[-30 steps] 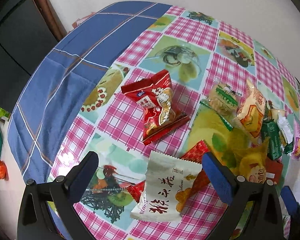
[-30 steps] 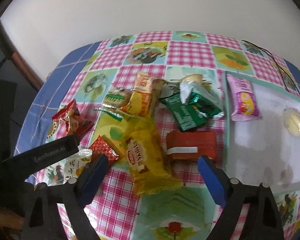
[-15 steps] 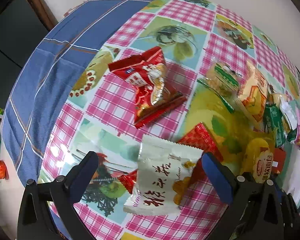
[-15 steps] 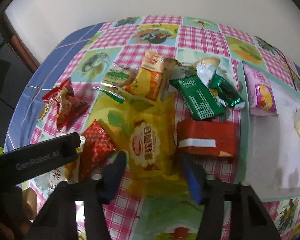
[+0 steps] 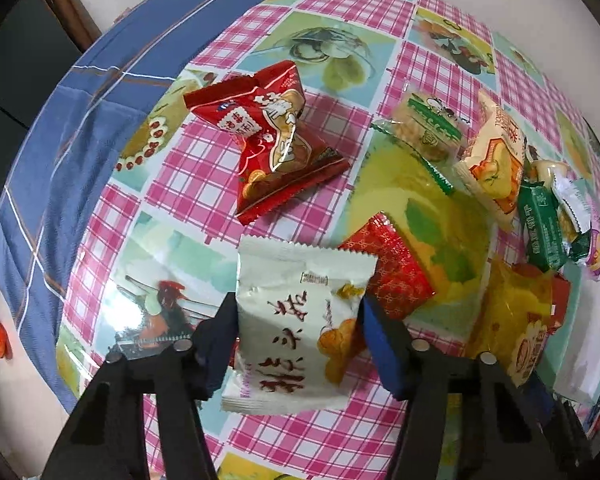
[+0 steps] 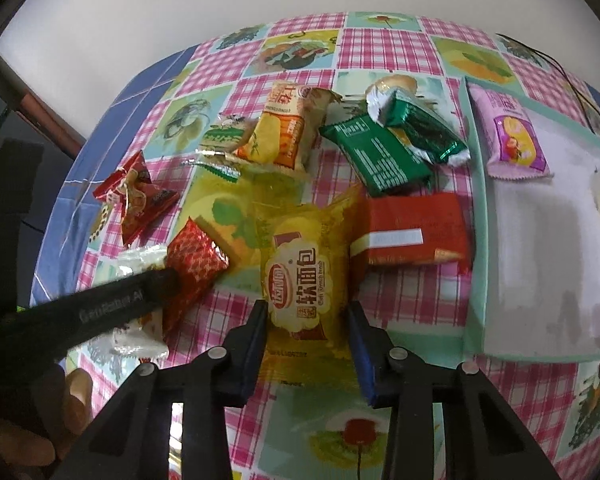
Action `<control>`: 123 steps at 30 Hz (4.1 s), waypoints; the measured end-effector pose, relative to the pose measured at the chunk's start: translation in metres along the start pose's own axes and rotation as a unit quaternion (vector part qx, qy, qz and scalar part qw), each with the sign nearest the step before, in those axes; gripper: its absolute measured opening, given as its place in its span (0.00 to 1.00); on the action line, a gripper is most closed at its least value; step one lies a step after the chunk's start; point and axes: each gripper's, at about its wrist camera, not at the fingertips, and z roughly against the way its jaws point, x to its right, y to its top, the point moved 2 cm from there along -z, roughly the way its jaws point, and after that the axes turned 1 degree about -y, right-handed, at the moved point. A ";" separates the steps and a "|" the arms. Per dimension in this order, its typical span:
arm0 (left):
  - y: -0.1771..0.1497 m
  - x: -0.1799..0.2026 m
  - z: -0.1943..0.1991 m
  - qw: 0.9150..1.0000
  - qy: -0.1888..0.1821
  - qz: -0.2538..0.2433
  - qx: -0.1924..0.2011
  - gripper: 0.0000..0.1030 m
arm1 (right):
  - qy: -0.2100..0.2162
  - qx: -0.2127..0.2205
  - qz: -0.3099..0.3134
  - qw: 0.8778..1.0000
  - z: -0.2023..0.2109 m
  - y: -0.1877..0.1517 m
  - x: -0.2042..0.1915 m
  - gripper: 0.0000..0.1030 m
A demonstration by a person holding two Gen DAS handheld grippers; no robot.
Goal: Organize snacks
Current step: 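Grasp the white pastry packet with the left tool while the right grasps the yellow bread bag, then carry the pastry packet into the tray with the left tool while the right carries the bread bag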
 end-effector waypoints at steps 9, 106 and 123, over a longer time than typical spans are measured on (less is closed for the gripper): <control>0.000 0.000 0.007 1.000 0.003 0.000 0.006 0.52 | 0.001 -0.002 0.004 1.000 0.002 -0.009 0.005 0.40; -0.083 0.278 0.054 0.951 -0.062 -0.281 0.113 0.52 | -0.112 0.068 -0.263 0.956 0.091 -0.028 0.296 0.39; -0.076 0.263 0.046 0.961 -0.063 -0.253 0.092 0.74 | -0.124 0.065 -0.249 0.958 0.087 -0.025 0.293 0.65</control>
